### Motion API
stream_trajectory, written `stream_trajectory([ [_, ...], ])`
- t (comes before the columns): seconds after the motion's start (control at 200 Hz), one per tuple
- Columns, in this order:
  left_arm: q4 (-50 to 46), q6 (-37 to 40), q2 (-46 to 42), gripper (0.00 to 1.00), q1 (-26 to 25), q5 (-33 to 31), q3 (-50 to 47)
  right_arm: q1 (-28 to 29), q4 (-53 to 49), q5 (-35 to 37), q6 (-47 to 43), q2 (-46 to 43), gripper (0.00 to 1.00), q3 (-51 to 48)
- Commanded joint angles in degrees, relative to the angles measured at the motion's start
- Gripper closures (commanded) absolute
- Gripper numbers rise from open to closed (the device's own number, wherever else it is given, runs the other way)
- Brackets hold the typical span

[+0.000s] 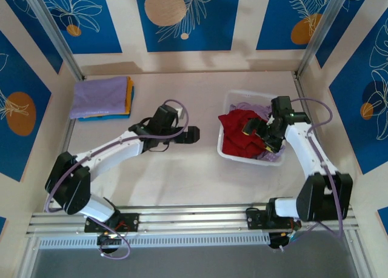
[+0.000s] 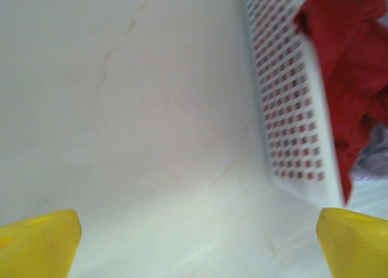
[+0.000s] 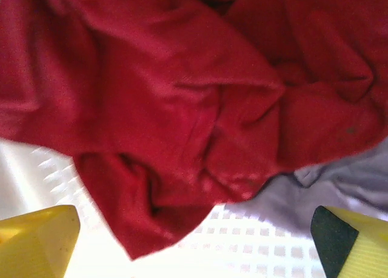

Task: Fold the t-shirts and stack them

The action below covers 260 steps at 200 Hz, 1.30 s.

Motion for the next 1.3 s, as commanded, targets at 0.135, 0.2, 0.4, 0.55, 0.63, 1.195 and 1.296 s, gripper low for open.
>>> stream_trajectory([
  [0.135,-1.42,-4.07,-7.73,0.01,2.7,0.33,-9.83,-1.7,1.59,4.46,-2.89,12.28,0.01,3.4],
  [0.2,-1.58,-4.4,-8.96,0.01,3.25,0.54,-11.41,-2.97,1.23,4.35,-3.78,15.57,0.01,5.41],
  [0.4,-2.02,-6.4,-11.15,0.01,3.61,0.97,-14.08,-6.71,0.57,4.58,-6.57,23.08,0.01,12.94],
  [0.55,-1.79,-7.03,-10.73,0.01,3.67,1.07,-14.97,-9.64,-0.55,5.46,-8.38,29.36,0.01,19.71],
  [0.63,-1.9,-6.97,-10.03,0.01,3.71,1.42,-14.82,-11.38,-0.5,3.34,-8.3,32.53,0.01,23.05],
  [1.195,-1.65,-6.88,-1.71,0.01,3.67,4.04,-7.51,-17.86,-9.05,4.77,-11.82,53.29,0.01,58.17],
  [1.296,-0.95,-6.92,-0.82,0.01,3.7,3.98,-6.61,-18.75,-11.19,1.81,-12.42,54.44,0.01,62.97],
])
